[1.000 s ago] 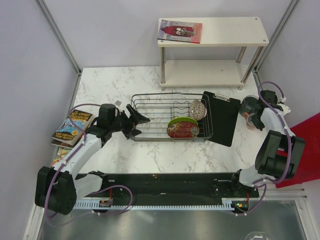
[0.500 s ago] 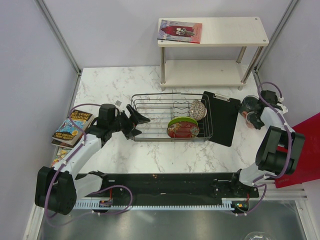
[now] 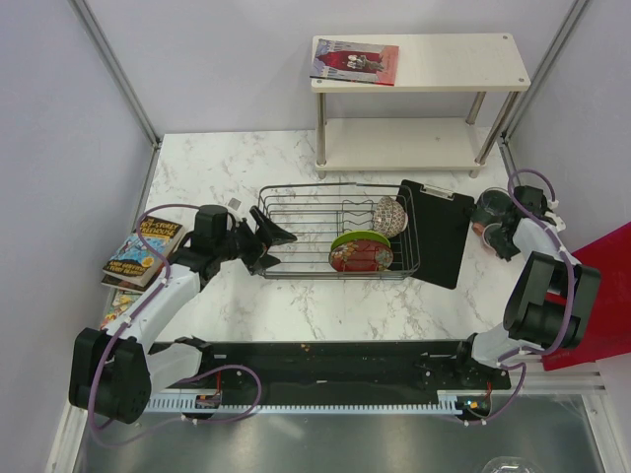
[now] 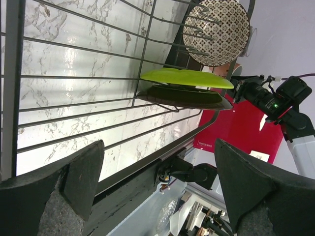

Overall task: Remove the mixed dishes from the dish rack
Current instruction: Place the cup at the center of the board, then adjust the cup at the center of the board, then pick up the bowl from the dish rack.

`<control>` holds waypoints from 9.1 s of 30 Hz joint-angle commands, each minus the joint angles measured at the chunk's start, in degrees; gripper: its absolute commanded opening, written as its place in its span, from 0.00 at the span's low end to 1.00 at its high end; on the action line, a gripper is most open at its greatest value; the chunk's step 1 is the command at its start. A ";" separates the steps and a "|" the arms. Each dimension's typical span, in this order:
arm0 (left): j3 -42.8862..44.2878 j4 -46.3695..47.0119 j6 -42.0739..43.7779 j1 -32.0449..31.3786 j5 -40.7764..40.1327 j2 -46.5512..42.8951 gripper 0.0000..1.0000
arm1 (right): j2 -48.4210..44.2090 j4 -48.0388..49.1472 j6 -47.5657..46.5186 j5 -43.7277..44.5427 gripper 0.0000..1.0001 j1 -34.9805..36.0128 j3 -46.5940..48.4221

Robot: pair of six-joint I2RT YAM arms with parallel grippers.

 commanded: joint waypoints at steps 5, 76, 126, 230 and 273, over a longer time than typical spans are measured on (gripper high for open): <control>-1.44 -1.89 2.14 0.08 0.83 0.15 0.98 | -1.31 -1.67 2.57 -7.90 0.00 -0.52 1.12; -2.85 -2.68 3.45 -0.09 0.39 1.65 0.97 | -11.41 -12.58 1.00 -15.82 0.52 3.09 8.51; -3.29 -2.24 3.98 -0.09 1.62 2.61 0.97 | 3.35 -9.94 0.47 -3.78 0.54 8.36 14.84; -3.46 -2.50 4.95 -0.09 0.39 4.11 0.96 | -28.81 -11.62 -3.21 -8.35 0.72 14.94 13.95; 14.13 -7.34 22.97 -22.59 -24.21 3.50 0.99 | -7.56 9.57 -23.70 15.38 0.71 51.60 10.18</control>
